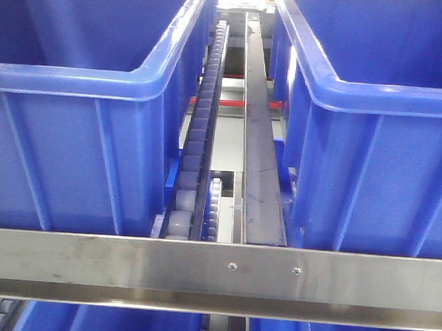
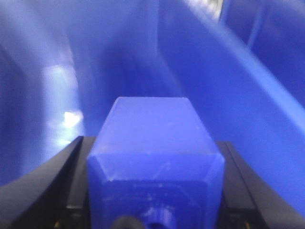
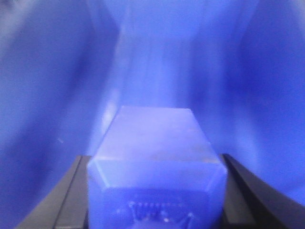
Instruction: Pick and sort blue part to right shelf
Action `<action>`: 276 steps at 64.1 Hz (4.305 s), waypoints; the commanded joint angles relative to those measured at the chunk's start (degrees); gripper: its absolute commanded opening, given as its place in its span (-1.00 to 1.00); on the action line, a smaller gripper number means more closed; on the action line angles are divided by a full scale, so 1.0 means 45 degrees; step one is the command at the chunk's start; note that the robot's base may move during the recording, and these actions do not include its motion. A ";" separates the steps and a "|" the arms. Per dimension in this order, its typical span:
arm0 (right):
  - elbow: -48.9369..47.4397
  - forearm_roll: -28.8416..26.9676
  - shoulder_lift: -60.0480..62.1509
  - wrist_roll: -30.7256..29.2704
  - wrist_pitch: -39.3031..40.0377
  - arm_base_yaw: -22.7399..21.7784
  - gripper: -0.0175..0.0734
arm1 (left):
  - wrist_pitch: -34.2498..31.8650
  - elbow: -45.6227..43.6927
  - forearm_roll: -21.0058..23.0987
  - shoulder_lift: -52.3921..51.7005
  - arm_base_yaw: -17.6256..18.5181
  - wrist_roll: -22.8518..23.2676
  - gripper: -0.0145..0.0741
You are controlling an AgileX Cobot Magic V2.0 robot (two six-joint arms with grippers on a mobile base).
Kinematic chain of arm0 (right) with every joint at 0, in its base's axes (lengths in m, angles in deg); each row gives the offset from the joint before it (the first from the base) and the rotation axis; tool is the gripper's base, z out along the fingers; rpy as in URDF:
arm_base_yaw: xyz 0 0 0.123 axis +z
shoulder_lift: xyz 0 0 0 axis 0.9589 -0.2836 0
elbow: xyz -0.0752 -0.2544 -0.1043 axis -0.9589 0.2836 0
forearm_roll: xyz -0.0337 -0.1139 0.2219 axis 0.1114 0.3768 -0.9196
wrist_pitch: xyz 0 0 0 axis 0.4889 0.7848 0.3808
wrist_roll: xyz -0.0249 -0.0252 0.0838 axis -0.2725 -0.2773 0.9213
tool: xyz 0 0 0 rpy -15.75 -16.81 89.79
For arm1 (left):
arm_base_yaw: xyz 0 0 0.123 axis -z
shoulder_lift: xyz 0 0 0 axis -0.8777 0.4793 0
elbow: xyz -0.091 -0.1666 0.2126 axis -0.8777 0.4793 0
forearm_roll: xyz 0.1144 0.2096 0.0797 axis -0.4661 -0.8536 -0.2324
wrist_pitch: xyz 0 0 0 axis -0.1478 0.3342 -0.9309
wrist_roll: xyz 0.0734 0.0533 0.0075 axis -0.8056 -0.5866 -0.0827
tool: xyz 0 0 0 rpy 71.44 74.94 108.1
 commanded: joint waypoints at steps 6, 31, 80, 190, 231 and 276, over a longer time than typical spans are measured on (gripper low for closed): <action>-0.0525 -0.0036 -0.0529 -0.0084 0.1581 -0.0029 0.27 | -0.1262 -0.1217 0.0617 0.0905 0.0076 -0.0022 0.20; -0.0525 -0.0103 -0.0661 -0.0084 0.1605 -0.0029 0.28 | -0.1151 -0.1316 0.0646 0.1175 -0.0223 -0.0022 0.27; -0.0632 -0.0602 0.0325 0.0095 0.0895 -0.0032 -0.13 | 0.0087 -0.1316 0.0236 0.0221 -0.0933 -0.0022 -0.34; 0.4715 -0.0463 1.0031 0.0095 0.1487 -0.0805 -0.50 | -0.1723 0.5876 0.1628 -1.0808 -0.3858 0.0005 -0.39; 0.8620 0.0324 1.1769 0.0095 0.4825 -0.0805 -0.50 | -0.1575 0.5876 0.1628 -1.0808 -0.3858 0.0005 -0.39; 0.9090 0.0324 1.3381 0.0095 0.4114 -0.0805 -0.50 | -0.1556 0.6154 0.1628 -1.0757 -0.3858 0.0005 -0.39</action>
